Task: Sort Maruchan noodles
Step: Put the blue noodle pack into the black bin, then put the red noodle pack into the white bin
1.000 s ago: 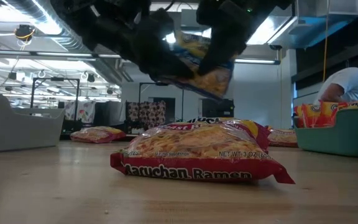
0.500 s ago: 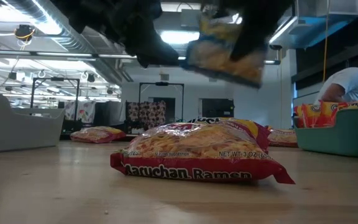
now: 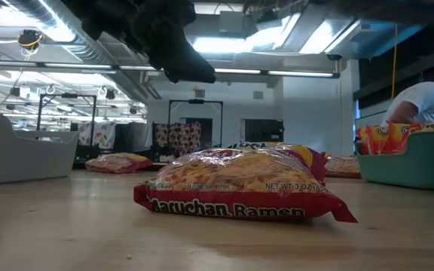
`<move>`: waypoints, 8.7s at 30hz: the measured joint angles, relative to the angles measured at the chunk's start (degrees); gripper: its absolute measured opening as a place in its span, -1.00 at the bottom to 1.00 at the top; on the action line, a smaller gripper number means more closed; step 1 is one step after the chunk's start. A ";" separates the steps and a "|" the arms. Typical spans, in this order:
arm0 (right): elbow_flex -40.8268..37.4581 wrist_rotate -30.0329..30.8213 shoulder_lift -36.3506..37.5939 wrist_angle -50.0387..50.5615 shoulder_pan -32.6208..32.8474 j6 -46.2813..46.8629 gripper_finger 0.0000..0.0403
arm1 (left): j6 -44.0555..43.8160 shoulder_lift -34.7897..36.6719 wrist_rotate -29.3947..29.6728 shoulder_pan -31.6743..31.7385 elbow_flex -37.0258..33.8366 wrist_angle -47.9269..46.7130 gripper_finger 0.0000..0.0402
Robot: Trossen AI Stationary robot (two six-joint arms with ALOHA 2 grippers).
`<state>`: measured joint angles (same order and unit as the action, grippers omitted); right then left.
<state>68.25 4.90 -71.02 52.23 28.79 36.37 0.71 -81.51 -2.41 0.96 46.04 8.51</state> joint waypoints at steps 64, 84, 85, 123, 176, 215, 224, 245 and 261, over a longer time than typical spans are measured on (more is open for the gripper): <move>-21.11 -4.13 -4.60 -0.18 36.81 63.53 -0.08 | -1.59 -0.12 4.91 -11.88 0.00 1.57 -0.33; -13.73 -10.53 -1.41 8.38 35.30 65.33 0.22 | -1.57 -0.12 4.93 -11.85 -0.01 1.56 -0.33; -13.03 -10.24 -1.36 9.13 35.30 65.40 0.17 | -1.57 -0.12 4.93 -11.85 0.00 1.55 -0.33; -13.94 -3.27 -2.01 4.71 35.26 58.23 -0.99 | -1.57 -0.12 4.93 -11.85 0.00 1.62 -0.33; -24.65 -9.35 -30.67 -70.60 -15.06 5.26 0.98 | -15.82 -22.10 -4.53 -15.79 0.61 6.50 0.13; -23.85 -12.29 -32.65 -74.24 -14.93 0.90 -0.74 | -14.73 -11.63 3.88 -13.14 0.61 0.57 0.13; -15.65 -9.08 -32.63 -62.15 -14.88 -17.43 -0.95 | -15.72 -10.44 5.17 -10.34 0.59 2.58 0.13; -6.27 9.13 -32.63 -51.95 -11.83 -37.02 -0.95 | -19.67 -11.83 -6.50 -8.88 0.59 6.16 0.39; -6.25 10.55 -32.61 -49.57 -11.95 -32.97 -0.95 | -13.63 -11.18 -3.30 -8.74 0.62 5.27 0.39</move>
<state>62.00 15.44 -103.63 2.66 16.84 3.40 -12.93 -92.68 -5.71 -7.78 46.66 13.78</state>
